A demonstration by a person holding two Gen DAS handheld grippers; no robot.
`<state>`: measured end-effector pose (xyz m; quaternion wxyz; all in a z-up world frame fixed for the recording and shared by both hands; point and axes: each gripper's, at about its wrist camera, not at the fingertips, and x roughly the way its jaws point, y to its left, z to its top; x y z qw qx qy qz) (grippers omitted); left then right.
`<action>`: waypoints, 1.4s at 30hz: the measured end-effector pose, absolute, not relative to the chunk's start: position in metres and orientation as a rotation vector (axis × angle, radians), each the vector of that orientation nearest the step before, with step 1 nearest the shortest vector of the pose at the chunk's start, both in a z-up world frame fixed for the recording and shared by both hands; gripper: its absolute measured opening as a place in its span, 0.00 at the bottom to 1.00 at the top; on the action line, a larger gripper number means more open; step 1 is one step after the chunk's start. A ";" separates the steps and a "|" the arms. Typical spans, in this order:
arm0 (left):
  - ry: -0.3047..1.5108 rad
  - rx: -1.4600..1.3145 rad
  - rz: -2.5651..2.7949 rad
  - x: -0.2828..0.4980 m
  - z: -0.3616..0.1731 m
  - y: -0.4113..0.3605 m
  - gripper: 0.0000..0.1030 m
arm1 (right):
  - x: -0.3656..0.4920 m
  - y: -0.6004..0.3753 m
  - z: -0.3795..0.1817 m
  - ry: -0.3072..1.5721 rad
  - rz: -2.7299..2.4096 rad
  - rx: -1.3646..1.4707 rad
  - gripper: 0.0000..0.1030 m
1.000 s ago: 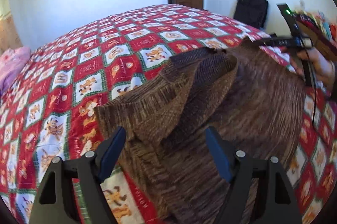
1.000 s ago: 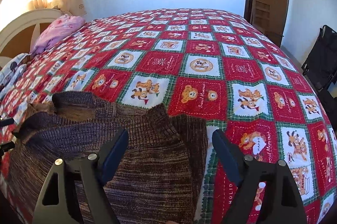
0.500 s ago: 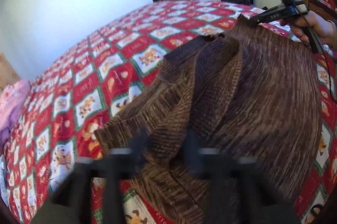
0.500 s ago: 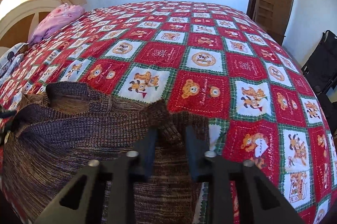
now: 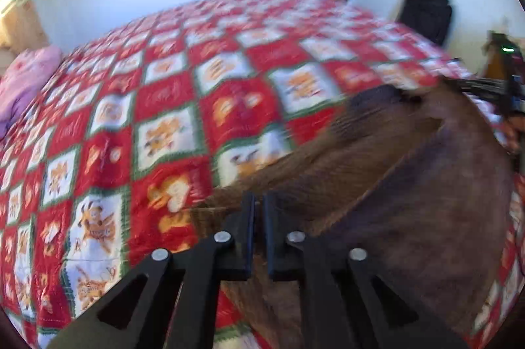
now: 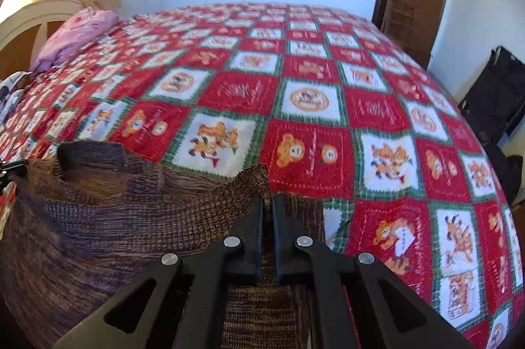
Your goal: Fold small clothes
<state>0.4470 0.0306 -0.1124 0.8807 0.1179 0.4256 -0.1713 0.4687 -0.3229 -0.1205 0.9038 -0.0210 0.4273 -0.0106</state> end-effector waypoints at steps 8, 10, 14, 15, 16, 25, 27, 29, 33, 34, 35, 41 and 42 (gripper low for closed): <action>0.840 0.139 -0.311 0.431 -0.103 0.058 0.24 | 0.461 -0.322 -0.115 0.824 -0.031 -0.064 0.04; 0.825 0.113 -0.323 0.420 -0.097 0.061 0.54 | 0.455 -0.321 -0.106 0.783 -0.016 -0.049 0.04; 0.783 0.184 -0.362 0.416 -0.096 0.038 0.66 | 0.459 -0.316 -0.102 0.780 -0.031 -0.065 0.04; 0.793 0.212 -0.362 0.418 -0.100 0.030 0.66 | 0.461 -0.316 -0.104 0.789 -0.036 -0.059 0.04; 0.813 0.226 -0.365 0.421 -0.105 0.022 0.66 | 0.461 -0.316 -0.106 0.796 -0.037 -0.055 0.04; 0.830 0.270 -0.319 0.426 -0.116 0.007 0.10 | 0.451 -0.323 -0.105 0.763 -0.020 -0.035 0.04; 0.773 0.256 -0.323 0.417 -0.103 0.012 0.09 | 0.448 -0.324 -0.096 0.726 -0.021 -0.021 0.04; 0.743 0.225 -0.321 0.412 -0.093 0.017 0.09 | 0.447 -0.325 -0.090 0.703 -0.035 -0.017 0.04; 0.728 0.171 -0.283 0.421 -0.089 0.032 0.09 | 0.455 -0.328 -0.098 0.723 -0.084 -0.014 0.04; 0.742 0.168 -0.272 0.426 -0.095 0.033 0.09 | 0.457 -0.330 -0.101 0.734 -0.093 -0.007 0.04; 0.754 0.167 -0.265 0.429 -0.100 0.033 0.09 | 0.460 -0.331 -0.106 0.753 -0.096 0.003 0.04; 0.810 0.239 -0.222 0.430 -0.127 0.018 0.13 | 0.469 -0.327 -0.136 0.905 -0.083 -0.066 0.05; 0.809 0.244 -0.213 0.427 -0.125 0.017 0.15 | 0.466 -0.326 -0.132 0.893 -0.095 -0.090 0.14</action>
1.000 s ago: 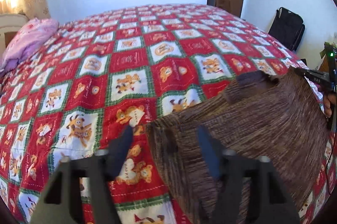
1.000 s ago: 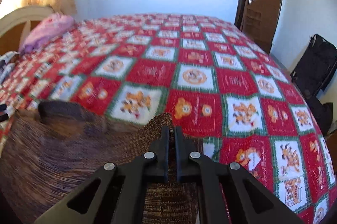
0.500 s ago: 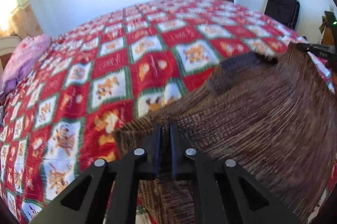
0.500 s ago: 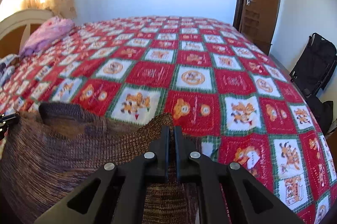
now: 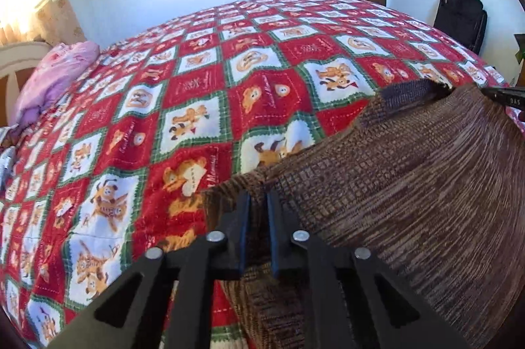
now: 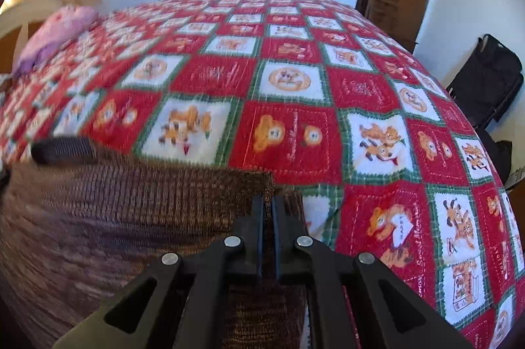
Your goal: Fold small clothes
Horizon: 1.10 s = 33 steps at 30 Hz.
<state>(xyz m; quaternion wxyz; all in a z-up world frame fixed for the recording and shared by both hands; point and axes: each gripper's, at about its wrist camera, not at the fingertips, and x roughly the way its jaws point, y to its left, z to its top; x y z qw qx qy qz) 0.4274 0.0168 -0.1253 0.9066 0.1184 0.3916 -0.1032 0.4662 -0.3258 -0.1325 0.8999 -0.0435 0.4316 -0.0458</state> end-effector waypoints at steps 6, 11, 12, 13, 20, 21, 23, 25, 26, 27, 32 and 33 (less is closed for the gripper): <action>0.702 0.276 -0.138 0.382 -0.094 0.022 0.72 | 0.422 -0.324 -0.094 0.815 -0.019 -0.055 0.70; 0.668 0.232 -0.207 0.329 -0.084 0.018 0.79 | 0.369 -0.295 -0.096 0.852 0.145 -0.033 0.70; 0.679 0.232 -0.217 0.321 -0.088 0.014 0.79 | 0.357 -0.290 -0.102 0.863 0.155 -0.042 0.70; 0.701 0.241 -0.224 0.312 -0.096 0.010 0.79 | 0.344 -0.285 -0.108 0.881 0.156 -0.061 0.70; 0.732 0.292 -0.215 0.278 -0.129 -0.004 0.80 | 0.291 -0.292 -0.151 0.965 0.097 -0.057 0.70; 0.743 0.278 -0.213 0.279 -0.128 -0.002 0.82 | 0.288 -0.293 -0.150 0.969 0.086 -0.042 0.70; 0.769 0.231 -0.208 0.281 -0.129 0.003 0.85 | 0.285 -0.289 -0.150 0.986 0.070 -0.050 0.70; 0.780 0.200 -0.203 0.282 -0.131 0.008 0.90 | 0.284 -0.284 -0.149 1.010 0.060 -0.070 0.69; 0.784 0.185 -0.202 0.282 -0.131 0.010 0.91 | 0.285 -0.282 -0.146 1.021 0.057 -0.072 0.70; 0.788 0.171 -0.200 0.282 -0.132 0.012 0.91 | 0.286 -0.282 -0.143 1.026 0.059 -0.074 0.70; 0.801 0.110 -0.197 0.280 -0.136 0.020 0.91 | 0.288 -0.294 -0.121 0.898 0.011 -0.023 0.70; 0.802 0.109 -0.196 0.279 -0.136 0.020 0.92 | 0.293 -0.294 -0.127 0.924 0.006 -0.034 0.70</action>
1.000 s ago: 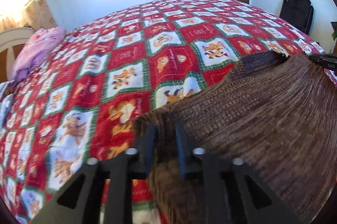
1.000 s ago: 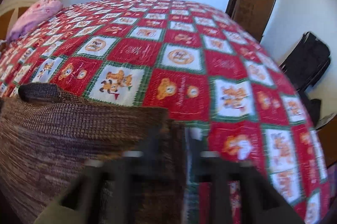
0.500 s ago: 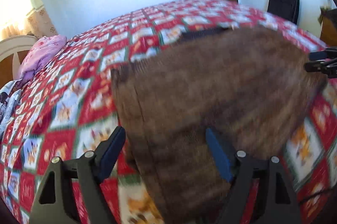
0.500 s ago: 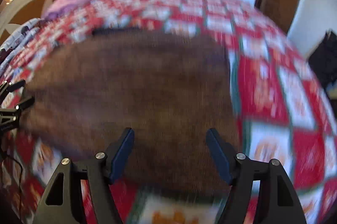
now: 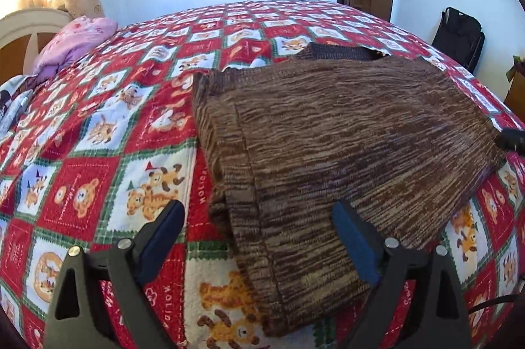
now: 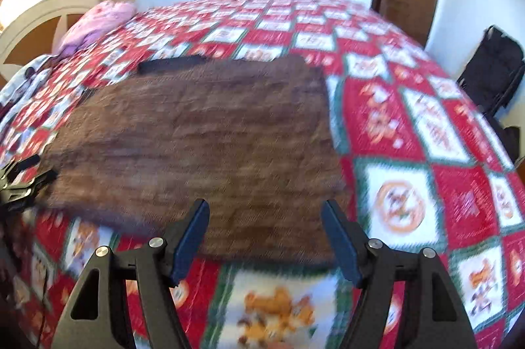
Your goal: Fold small clothes
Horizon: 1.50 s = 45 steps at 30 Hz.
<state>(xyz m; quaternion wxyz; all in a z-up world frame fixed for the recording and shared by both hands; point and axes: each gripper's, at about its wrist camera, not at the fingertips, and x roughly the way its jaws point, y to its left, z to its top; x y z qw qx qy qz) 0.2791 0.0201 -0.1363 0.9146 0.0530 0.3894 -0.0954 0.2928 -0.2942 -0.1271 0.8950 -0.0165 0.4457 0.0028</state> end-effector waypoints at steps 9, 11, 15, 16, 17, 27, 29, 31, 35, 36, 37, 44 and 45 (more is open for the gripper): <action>0.807 0.101 -0.184 0.272 -0.138 0.028 0.99 | 0.273 -0.290 -0.149 0.976 0.028 -0.048 0.70; 0.813 0.094 -0.185 0.272 -0.139 0.029 0.99 | 0.274 -0.293 -0.149 0.979 0.029 -0.030 0.70; 0.819 0.085 -0.178 0.271 -0.140 0.030 1.00 | 0.273 -0.286 -0.149 0.972 0.000 -0.063 0.70; 0.820 0.077 -0.175 0.270 -0.141 0.032 1.00 | 0.272 -0.285 -0.149 0.973 -0.006 -0.069 0.70; 0.820 0.070 -0.175 0.268 -0.141 0.033 1.00 | 0.272 -0.285 -0.148 0.975 -0.011 -0.069 0.70; 0.826 0.024 -0.183 0.255 -0.137 0.050 1.00 | 0.249 -0.222 -0.122 0.873 0.101 -0.235 0.70; 0.826 0.018 -0.177 0.251 -0.135 0.056 1.00 | 0.247 -0.200 -0.121 0.851 0.143 -0.285 0.70; 0.822 0.015 -0.170 0.249 -0.132 0.062 1.00 | 0.246 -0.177 -0.122 0.826 0.192 -0.350 0.70; 0.793 0.031 -0.133 0.245 -0.123 0.083 1.00 | 0.246 -0.130 -0.122 0.779 0.304 -0.448 0.70; 0.787 0.029 -0.121 0.244 -0.120 0.090 1.00 | 0.246 -0.122 -0.122 0.771 0.325 -0.458 0.70; 0.781 0.021 -0.106 0.244 -0.117 0.100 1.00 | 0.246 -0.114 -0.122 0.761 0.345 -0.472 0.70; 0.744 -0.058 -0.008 0.242 -0.104 0.162 1.00 | 0.240 -0.059 -0.128 0.703 0.452 -0.572 0.70; 0.742 -0.074 -0.002 0.241 -0.104 0.169 1.00 | 0.238 -0.052 -0.131 0.696 0.464 -0.595 0.70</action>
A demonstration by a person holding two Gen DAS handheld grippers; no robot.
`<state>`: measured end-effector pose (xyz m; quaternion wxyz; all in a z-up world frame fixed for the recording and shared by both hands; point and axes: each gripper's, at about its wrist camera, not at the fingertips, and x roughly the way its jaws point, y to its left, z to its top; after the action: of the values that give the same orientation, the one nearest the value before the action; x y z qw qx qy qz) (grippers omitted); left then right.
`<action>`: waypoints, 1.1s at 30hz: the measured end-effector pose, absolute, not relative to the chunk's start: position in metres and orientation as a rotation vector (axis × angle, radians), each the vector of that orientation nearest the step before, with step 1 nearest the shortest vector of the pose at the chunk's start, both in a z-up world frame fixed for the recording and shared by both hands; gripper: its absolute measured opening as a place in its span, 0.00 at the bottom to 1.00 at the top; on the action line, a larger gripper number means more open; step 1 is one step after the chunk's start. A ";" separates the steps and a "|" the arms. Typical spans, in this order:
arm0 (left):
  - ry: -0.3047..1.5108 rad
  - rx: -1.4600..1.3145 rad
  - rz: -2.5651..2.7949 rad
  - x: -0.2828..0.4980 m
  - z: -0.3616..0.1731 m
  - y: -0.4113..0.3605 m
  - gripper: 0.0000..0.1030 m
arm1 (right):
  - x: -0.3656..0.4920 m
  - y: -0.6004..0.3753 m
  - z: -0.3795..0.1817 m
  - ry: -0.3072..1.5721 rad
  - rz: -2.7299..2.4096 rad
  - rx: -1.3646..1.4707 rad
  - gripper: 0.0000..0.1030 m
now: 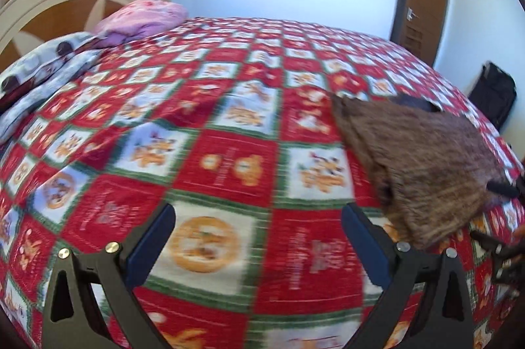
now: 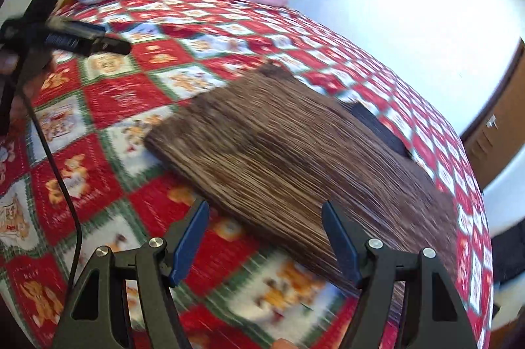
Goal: Fold small clothes
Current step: 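Grasp the folded sweater edge with the right tool and shift it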
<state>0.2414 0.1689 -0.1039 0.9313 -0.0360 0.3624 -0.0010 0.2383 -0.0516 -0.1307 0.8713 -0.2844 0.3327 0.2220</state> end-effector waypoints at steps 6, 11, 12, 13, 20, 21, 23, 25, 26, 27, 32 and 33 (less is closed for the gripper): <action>0.759 -0.171 -0.003 0.244 -0.112 0.192 1.00 | 0.231 -0.012 -0.150 0.675 0.497 -0.723 0.70; 0.780 -0.178 -0.038 0.247 -0.119 0.186 1.00 | 0.239 0.013 -0.157 0.606 0.443 -0.797 0.70; 0.782 -0.179 -0.047 0.248 -0.118 0.185 1.00 | 0.242 0.018 -0.158 0.593 0.430 -0.806 0.70; 0.783 -0.184 -0.059 0.249 -0.117 0.183 1.00 | 0.245 0.022 -0.159 0.584 0.423 -0.812 0.70; 0.749 -0.241 -0.150 0.268 -0.102 0.180 1.00 | 0.251 0.026 -0.159 0.590 0.459 -0.753 0.52; 0.748 -0.247 -0.163 0.270 -0.102 0.179 1.00 | 0.248 0.026 -0.160 0.586 0.464 -0.748 0.44; 0.754 -0.258 -0.203 0.283 -0.100 0.172 1.00 | 0.242 0.028 -0.163 0.573 0.475 -0.761 0.31; 0.765 -0.266 -0.249 0.297 -0.100 0.162 1.00 | 0.239 0.030 -0.166 0.567 0.478 -0.763 0.24; 0.772 -0.269 -0.263 0.303 -0.101 0.157 1.00 | 0.238 0.030 -0.166 0.566 0.478 -0.758 0.23; 0.778 -0.271 -0.279 0.309 -0.101 0.151 1.00 | 0.240 0.030 -0.166 0.568 0.479 -0.753 0.23; 0.819 -0.284 -0.342 0.344 -0.106 0.124 1.00 | 0.242 0.031 -0.167 0.548 0.450 -0.779 0.23; 0.830 -0.282 -0.349 0.353 -0.108 0.119 1.00 | 0.242 0.031 -0.168 0.549 0.455 -0.780 0.23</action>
<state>0.3533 0.1187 -0.1085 0.8909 -0.1357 0.3996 -0.1679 0.2423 0.0314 -0.1679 0.8636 -0.3723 0.2620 0.2169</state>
